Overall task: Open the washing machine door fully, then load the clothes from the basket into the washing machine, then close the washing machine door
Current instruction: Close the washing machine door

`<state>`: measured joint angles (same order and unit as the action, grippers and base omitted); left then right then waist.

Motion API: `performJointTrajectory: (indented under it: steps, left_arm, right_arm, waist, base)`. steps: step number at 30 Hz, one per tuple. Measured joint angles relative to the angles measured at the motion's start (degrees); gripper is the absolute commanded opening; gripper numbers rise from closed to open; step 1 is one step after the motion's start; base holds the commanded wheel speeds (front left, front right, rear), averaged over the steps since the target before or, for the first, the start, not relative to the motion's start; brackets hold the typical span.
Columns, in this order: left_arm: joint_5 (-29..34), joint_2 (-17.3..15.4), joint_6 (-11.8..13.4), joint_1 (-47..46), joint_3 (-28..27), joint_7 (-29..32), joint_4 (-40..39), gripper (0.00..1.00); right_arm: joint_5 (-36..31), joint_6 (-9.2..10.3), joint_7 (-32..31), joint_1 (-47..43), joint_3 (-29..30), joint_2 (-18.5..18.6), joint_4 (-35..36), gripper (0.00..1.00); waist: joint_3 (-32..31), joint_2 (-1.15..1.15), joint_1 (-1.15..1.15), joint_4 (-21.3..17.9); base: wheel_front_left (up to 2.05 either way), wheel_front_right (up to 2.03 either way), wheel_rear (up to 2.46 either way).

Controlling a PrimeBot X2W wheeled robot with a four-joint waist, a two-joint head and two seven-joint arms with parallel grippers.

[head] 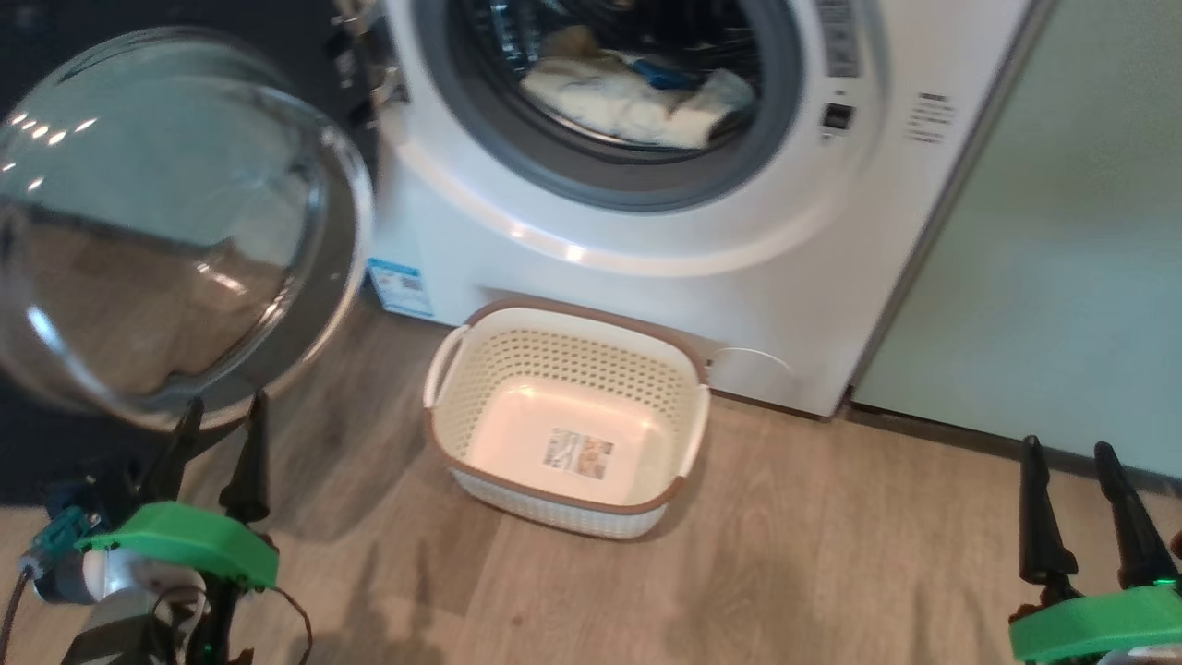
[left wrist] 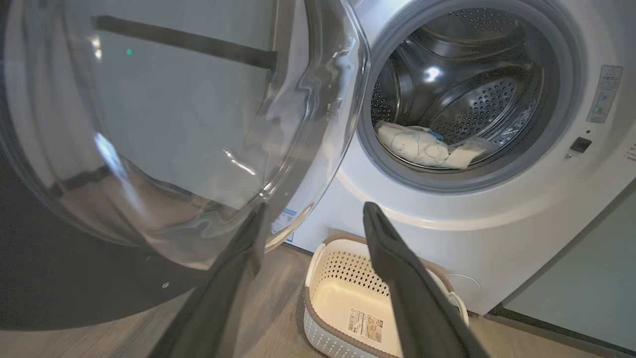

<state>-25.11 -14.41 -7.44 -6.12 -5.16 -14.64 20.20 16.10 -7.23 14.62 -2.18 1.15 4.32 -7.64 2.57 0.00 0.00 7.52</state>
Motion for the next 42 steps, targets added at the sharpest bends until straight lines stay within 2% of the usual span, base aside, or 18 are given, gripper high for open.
performJointTrajectory:
  steps: [3, 26, 38, 40, 41, 42]
  left_arm:
    - [0.34, 0.42, 0.0, -0.01, -0.24, 0.0, 0.15, 1.0]
    - [1.1, 5.12, 0.0, -1.25, -2.78, 0.0, 1.43, 1.0]
    - [0.69, 8.13, 0.0, 0.22, -9.03, 0.0, -1.65, 1.0]
    - [-0.87, 8.96, 0.0, 0.78, -10.23, 0.0, -1.77, 1.0]
    - [-2.34, 9.46, 0.0, 0.99, -10.95, 0.0, -1.78, 0.91]
    - [-4.13, 9.9, 0.0, 1.11, -11.56, 0.0, -1.78, 0.6]
  right_arm:
    - [0.0, 0.0, 0.0, 0.01, -0.07, 0.05, 0.01, 1.0]
    - [-0.05, 0.0, 0.0, 0.15, -1.45, 2.66, 0.19, 1.0]
    - [0.03, 0.0, 0.0, 3.78, -5.8, 4.54, -1.44, 1.0]
    - [0.04, 0.0, 0.0, 3.83, -6.15, 4.6, -1.47, 1.0]
    - [0.04, 0.0, 0.0, 3.83, -6.28, 4.6, -1.48, 1.0]
    - [0.05, 0.0, 0.0, 3.83, -6.37, 4.61, -1.55, 1.0]
  waist:
    - [0.1, 0.0, 0.0, 1.68]
    - [0.98, 0.0, 0.0, 22.05]
    - [3.03, 0.0, 0.0, 24.04]
    - [3.06, 0.0, 0.0, 24.05]
    - [3.07, 0.0, 0.0, 24.05]
    - [3.07, 0.0, 0.0, 24.04]
  base:
    - [0.0, 0.0, 0.0]
    - [0.0, 0.0, 0.0]
    - [0.0, 0.0, 0.0]
    - [0.0, 0.0, 0.0]
    - [0.0, 0.0, 0.0]
    - [0.0, 0.0, 0.0]
